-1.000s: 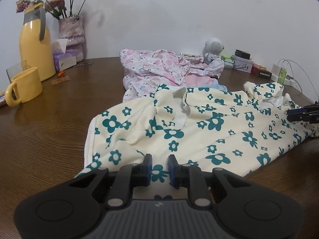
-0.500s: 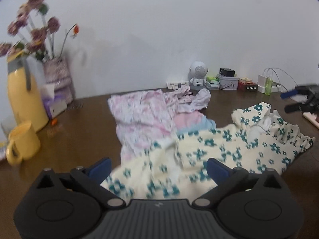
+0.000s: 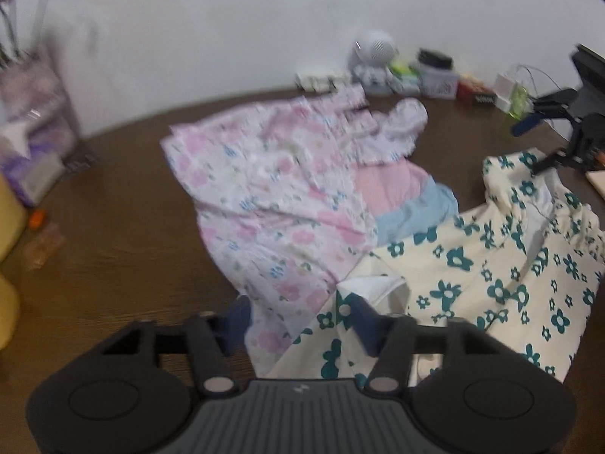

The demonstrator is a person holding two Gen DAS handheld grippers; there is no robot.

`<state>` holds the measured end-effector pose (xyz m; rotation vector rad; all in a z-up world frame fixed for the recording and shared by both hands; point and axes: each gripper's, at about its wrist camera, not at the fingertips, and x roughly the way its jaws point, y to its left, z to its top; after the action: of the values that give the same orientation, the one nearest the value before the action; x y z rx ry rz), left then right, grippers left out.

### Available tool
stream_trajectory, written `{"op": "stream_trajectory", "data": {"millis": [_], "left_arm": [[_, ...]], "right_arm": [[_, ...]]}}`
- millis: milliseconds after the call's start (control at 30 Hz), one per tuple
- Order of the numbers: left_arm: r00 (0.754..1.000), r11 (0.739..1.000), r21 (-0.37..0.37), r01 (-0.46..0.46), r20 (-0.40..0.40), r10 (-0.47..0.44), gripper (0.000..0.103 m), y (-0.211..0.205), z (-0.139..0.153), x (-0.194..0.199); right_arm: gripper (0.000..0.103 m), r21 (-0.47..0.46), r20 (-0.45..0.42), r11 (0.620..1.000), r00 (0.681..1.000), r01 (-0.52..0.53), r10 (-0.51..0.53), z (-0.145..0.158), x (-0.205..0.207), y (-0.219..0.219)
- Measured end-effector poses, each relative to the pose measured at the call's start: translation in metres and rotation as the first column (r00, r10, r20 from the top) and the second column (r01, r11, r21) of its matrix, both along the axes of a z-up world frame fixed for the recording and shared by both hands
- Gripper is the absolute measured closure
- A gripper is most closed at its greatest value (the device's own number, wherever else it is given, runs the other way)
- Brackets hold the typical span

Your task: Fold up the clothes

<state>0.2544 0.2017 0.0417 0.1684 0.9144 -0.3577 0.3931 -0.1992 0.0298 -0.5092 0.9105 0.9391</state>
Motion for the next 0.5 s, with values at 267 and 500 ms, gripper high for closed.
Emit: {"op": "stream_trajectory", "data": {"millis": [267,500], "left_arm": [[0.984,0.988,-0.003,0.152,-0.099,-0.151,0.066,-0.004,-0.015,0.012],[0.974,0.979,0.041,0.198,-0.125,-0.191,0.089,-0.013,-0.014,0.009]], "right_arm": [[0.058,-0.007,-0.157,0.993,0.981,-0.116,0.114,-0.023,0.027,0.015],[0.087,0.021,-0.167,0.988,0.974,-0.153,0.155,-0.024,0.022,0.022]]}}
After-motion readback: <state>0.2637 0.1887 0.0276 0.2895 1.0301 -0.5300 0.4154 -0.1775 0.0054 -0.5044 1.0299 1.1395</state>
